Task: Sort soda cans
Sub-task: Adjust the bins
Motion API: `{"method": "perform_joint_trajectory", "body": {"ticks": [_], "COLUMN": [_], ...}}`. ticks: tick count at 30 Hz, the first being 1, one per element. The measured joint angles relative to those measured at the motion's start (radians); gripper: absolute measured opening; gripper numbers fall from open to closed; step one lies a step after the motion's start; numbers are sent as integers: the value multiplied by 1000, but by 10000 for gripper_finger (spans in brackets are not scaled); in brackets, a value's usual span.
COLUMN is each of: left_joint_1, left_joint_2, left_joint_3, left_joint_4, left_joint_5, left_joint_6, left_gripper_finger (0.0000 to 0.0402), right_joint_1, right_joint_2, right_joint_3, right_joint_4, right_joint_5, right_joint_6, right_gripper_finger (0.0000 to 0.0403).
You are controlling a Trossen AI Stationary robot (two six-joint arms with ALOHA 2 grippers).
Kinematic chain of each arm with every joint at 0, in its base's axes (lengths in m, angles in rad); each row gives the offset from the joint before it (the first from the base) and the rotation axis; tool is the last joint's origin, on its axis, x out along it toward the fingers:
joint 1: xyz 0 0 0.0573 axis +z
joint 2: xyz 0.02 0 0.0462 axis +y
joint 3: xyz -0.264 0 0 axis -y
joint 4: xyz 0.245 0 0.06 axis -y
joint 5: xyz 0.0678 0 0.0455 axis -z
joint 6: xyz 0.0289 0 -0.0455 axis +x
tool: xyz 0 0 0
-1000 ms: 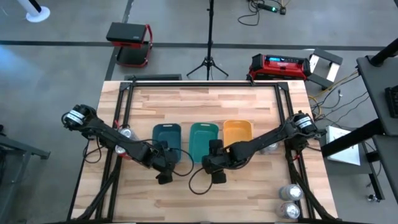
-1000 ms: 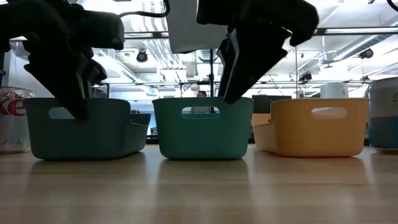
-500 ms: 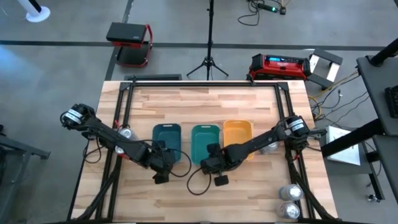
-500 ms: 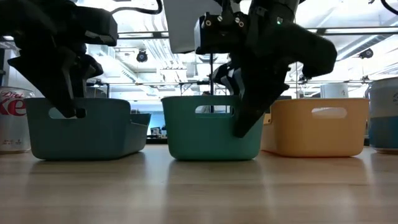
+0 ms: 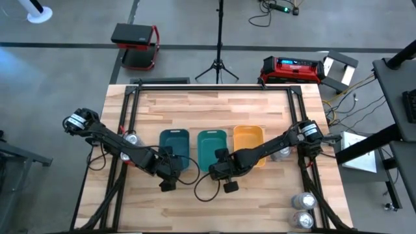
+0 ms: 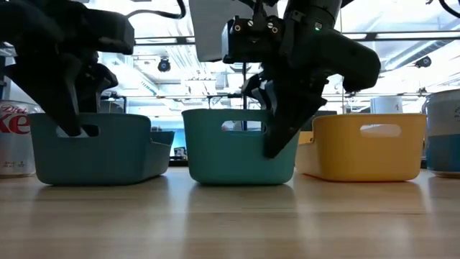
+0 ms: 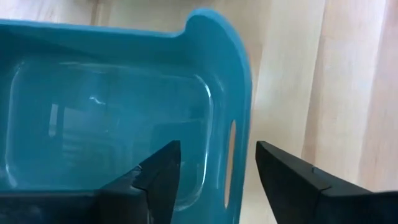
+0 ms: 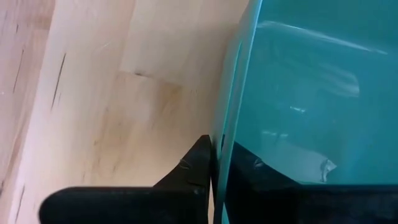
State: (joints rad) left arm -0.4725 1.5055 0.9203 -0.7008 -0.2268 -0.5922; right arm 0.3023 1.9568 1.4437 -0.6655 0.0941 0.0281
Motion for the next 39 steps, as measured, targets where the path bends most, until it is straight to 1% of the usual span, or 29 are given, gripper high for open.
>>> {"method": "perform_joint_trajectory", "body": {"ticks": [2, 5, 12, 16, 22, 27, 30, 33, 37, 39], "left_joint_1": [0, -3, -17, -25, -29, -31, -37, -58, -104, -126], "left_joint_2": [0, 0, 0, -1, -22, -82, -135, -188, -250, -272], "left_joint_3": [0, 0, 0, 0, 8, 24, 23, 19, 14, 10], "left_joint_4": [-6, -6, -10, -13, -17, -28, -30, -29, 4, 32], "left_joint_5": [0, 0, 1, 1, 2, 1, 0, -30, -153, -220], "left_joint_6": [3, 7, 7, 7, 7, 12, 12, 11, 8, 14], "left_gripper_finger": [204, 215, 240, 248, 254, 254, 254, 254, 254, 254], "right_joint_1": [0, 0, -2, -2, -2, -2, -2, 1, 12, 21], "right_joint_2": [0, -1, -1, -1, -4, -41, -91, -157, -231, -258], "right_joint_3": [0, 0, 0, 10, 71, 147, 169, 166, 145, 109], "right_joint_4": [3, 9, 27, 47, 38, 2, -67, -224, -486, -539], "right_joint_5": [9, 12, 61, 65, 64, 64, 67, 90, 128, 126], "right_joint_6": [29, 60, 91, 112, 119, 121, 138, 195, 306, 351], "right_gripper_finger": [23, 42, 114, 150, 195, 230, 253, 275, 298, 304]}}
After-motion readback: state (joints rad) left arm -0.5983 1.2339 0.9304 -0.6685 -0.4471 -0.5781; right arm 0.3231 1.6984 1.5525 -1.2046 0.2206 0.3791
